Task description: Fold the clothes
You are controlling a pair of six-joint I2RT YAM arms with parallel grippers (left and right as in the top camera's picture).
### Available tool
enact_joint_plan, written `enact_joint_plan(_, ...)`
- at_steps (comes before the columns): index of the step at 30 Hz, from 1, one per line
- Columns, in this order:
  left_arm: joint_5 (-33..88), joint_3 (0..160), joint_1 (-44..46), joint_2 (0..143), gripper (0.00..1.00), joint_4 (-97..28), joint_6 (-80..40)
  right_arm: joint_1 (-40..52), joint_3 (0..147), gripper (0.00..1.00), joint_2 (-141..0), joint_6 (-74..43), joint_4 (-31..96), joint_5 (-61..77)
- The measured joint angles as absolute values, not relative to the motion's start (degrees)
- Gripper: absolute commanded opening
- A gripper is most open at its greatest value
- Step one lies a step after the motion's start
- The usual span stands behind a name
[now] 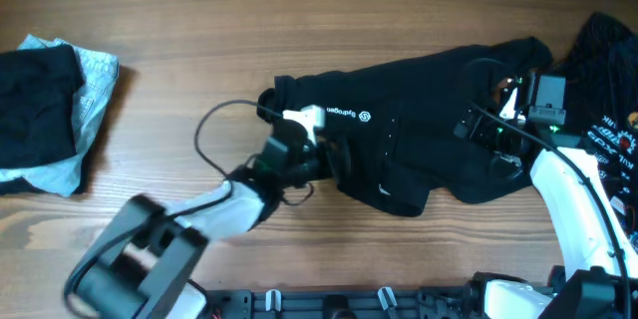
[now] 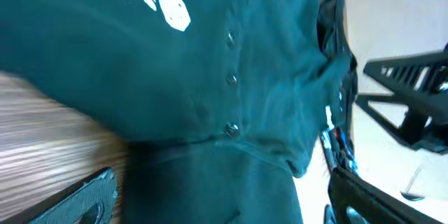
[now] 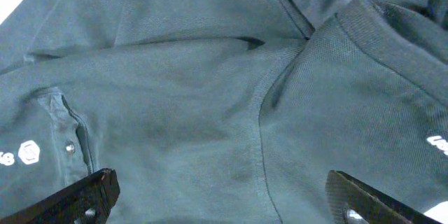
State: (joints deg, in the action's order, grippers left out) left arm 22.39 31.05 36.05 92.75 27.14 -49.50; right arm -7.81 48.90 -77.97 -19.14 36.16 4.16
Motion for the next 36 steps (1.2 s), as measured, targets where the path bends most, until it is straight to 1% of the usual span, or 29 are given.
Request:
enact_joint_plan(1, 22.41, 31.27, 38.3, 96.33, 0.8, 30.79, -52.1, -7.81, 48.9, 1.0, -77.97, -19.14, 36.4, 4.16)
enact_joint_plan(2, 22.44, 31.38, 39.94, 98.67, 0.68, 31.97, -53.23, -7.81, 48.9, 1.0, -77.97, -19.14, 36.45, 4.16)
enact_joint_plan(3, 22.46, 31.83, 41.69, 100.73, 0.45, 32.97, -54.37, -7.81, 48.9, 1.0, -77.97, -19.14, 36.47, 4.19)
enact_joint_plan(4, 22.44, 32.4, 42.35, 101.12, 0.29, 32.97, -55.0, -7.81, 48.9, 1.0, -77.97, -19.14, 36.45, 4.19)
enact_joint_plan(5, 22.26, 32.77, 42.81, 101.51, 0.1, 32.82, -55.55, -7.81, 48.9, 1.0, -77.97, -19.14, 36.47, 4.19)
enact_joint_plan(6, 22.17, 32.86, 43.03, 101.73, 0.04, 32.62, -55.9, -7.81, 48.9, 1.0, -77.97, -19.14, 36.49, 4.16)
enact_joint_plan(10, 21.02, 32.88, 42.96, 101.8, 0.04, 32.36, -56.45, -7.81, 48.9, 1.0, -77.97, -19.14, 36.67, 4.19)
enact_joint_plan(12, 21.02, 32.93, 40.91, 101.65, 0.04, 31.31, -55.09, -7.81, 48.9, 1.0, -77.97, -19.14, 36.88, 4.16)
enact_joint_plan(13, 20.91, 33.06, 37.1, 100.9, 0.04, 29.32, -53.95, -7.81, 48.9, 1.0, -77.97, -19.14, 36.91, 4.16)
enact_joint_plan(15, 21.56, 33.56, 26.55, 96.14, 0.04, 21.21, -51.05, -7.81, 48.9, 1.0, -77.97, -19.14, 37.12, 4.14)
enact_joint_plan(16, 21.04, 33.61, 16.69, 92.01, 0.04, 18.72, -48.27, -7.81, 48.9, 1.0, -77.97, -19.14, 37.15, 4.16)
enact_joint_plan(17, 21.21, 34.0, 10.5, 90.0, 0.04, 17.67, -46.65, -7.81, 48.9, 1.0, -77.97, -19.14, 37.12, 4.14)
enact_joint_plan(18, 20.84, 35.66, -1.21, 87.05, 0.16, 16.64, -44.38, -7.84, 48.9, 1.0, -77.97, -19.14, 37.1, 4.03)
enact_joint_plan(19, 20.49, 36.38, -4.71, 86.52, 0.88, 16.62, -43.77, -7.81, 48.9, 1.0, -77.97, -19.14, 37.12, 4.03)
enact_joint_plan(20, 22.81, 39.35, -11.73, 86.06, 1.0, 15.0, -42.63, -7.84, 48.9, 1.0, -77.97, -19.14, 37.08, 4.01)
enact_joint_plan(22, 26.89, 42.89, -18.06, 85.69, 1.0, 13.5, -42.02, -7.92, 48.9, 1.0, -77.97, -19.14, 37.12, 4.01)
enact_joint_plan(23, 29.1, 43.64, -18.22, 85.36, 1.0, 10.07, -41.8, -7.94, 48.9, 1.0, -77.97, -19.14, 37.08, 4.01)
enact_joint_plan(24, 31.29, 43.92, -17.45, 85.14, 1.0, 4.16, -41.67, -7.92, 48.9, 1.0, -77.97, -19.14, 37.1, 4.01)
enact_joint_plan(25, 33.28, 43.88, -15.79, 85.17, 1.0, -4.78, -41.36, -7.94, 48.9, 1.0, -77.97, -18.96, 37.17, 4.27)
enact_joint_plan(27, 34.39, 44.31, -13.08, 85.08, 1.0, -19.33, -40.93, -7.97, 48.9, 1.0, -77.97, -17.45, 37.28, 6.76)
enact_joint_plan(28, 35.0, 43.46, -9.82, 85.12, 1.0, -28.58, -40.16, -7.99, 48.9, 1.0, -77.97, -16.71, 37.19, 8.23)
enact_joint_plan(30, 33.61, 43.27, -5.37, 85.14, 1.0, -37.63, -38.7, -7.97, 48.9, 1.0, -77.97, -16.27, 37.23, 9.78)
enact_joint_plan(32, 28.23, 43.18, -1.5, 85.12, 1.0, -41.28, -38.11, -7.97, 48.9, 1.0, -77.97, -16.14, 37.26, 10.44)
enact_joint_plan(34, 20.16, 42.83, 2.44, 85.19, 1.0, -41.12, -37.58, -7.99, 48.9, 1.0, -77.97, -16.14, 37.28, 10.98)
enact_joint_plan(36, 16.51, 42.26, 3.62, 85.89, 0.98, -39.51, -37.56, -7.99, 48.9, 1.0, -77.97, -16.14, 37.36, 11.4)
